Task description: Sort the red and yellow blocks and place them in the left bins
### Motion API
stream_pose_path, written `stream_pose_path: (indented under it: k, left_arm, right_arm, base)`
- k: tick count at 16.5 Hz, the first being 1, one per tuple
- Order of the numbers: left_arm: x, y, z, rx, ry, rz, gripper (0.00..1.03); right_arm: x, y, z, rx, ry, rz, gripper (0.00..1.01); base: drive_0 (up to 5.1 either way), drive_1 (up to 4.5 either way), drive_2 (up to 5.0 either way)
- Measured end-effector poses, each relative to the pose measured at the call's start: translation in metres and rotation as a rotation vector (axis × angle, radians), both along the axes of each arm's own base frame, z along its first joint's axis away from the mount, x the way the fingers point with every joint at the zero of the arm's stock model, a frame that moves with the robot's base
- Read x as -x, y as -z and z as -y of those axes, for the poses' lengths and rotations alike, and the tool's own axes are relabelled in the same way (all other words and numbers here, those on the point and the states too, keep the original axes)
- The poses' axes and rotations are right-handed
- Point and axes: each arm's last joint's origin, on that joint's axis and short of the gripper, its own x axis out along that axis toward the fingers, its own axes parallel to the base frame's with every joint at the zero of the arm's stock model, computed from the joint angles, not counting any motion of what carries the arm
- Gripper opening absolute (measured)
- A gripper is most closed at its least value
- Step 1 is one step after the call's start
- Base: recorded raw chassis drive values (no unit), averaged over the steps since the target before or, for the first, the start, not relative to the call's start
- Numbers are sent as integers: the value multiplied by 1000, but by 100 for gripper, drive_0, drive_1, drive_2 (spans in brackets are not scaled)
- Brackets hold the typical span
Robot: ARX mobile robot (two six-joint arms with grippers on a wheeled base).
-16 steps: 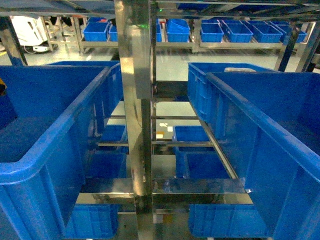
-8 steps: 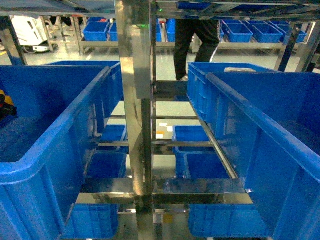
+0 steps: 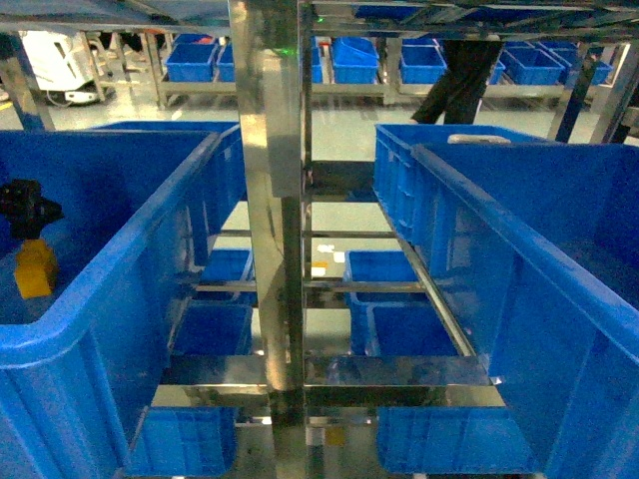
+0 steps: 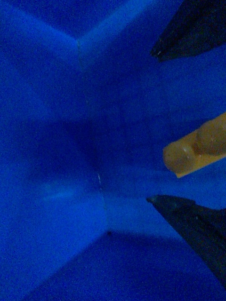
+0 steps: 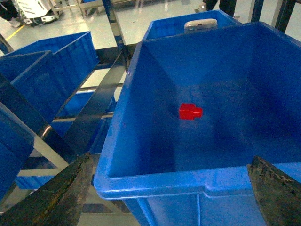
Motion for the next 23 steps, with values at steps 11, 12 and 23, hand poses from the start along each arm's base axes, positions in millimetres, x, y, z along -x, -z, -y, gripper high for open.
stream_pose_path:
  k: [11, 12, 23]
  left_arm:
    - [123, -79, 73, 91, 150, -13, 98]
    - [133, -84, 78, 99, 156, 11, 98]
    - [267, -147, 93, 130, 194, 339, 98]
  right_arm:
    - [0, 0, 0, 0, 0, 0, 98]
    - [0, 0, 0, 0, 0, 0, 98]
    - [0, 0, 0, 0, 0, 0, 98]
  base:
    - [0, 0, 0]
    - [0, 0, 0]
    - [0, 0, 0]
